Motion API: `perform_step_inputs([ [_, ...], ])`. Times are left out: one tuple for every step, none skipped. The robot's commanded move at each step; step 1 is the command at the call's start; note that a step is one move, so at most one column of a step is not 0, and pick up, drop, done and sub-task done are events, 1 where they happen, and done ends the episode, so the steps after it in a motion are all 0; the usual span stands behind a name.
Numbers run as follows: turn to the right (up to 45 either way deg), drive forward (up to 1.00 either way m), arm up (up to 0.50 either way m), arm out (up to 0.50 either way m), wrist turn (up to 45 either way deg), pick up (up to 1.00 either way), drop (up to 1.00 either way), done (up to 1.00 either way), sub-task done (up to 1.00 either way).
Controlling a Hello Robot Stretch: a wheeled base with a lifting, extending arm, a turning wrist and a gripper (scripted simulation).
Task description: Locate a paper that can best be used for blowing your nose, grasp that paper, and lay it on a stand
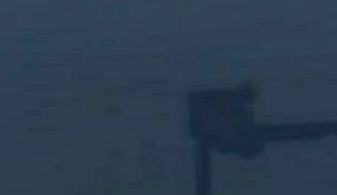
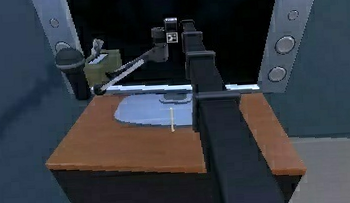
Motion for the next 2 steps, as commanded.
perform_step_inputs([
  [0.0,0.00,0.00,0.00,45.0,0.00,0.00,0.00,0.00],
  [0.0,0.00,0.00,0.00,0.0,0.00,1.00,0.00,0.00],
])
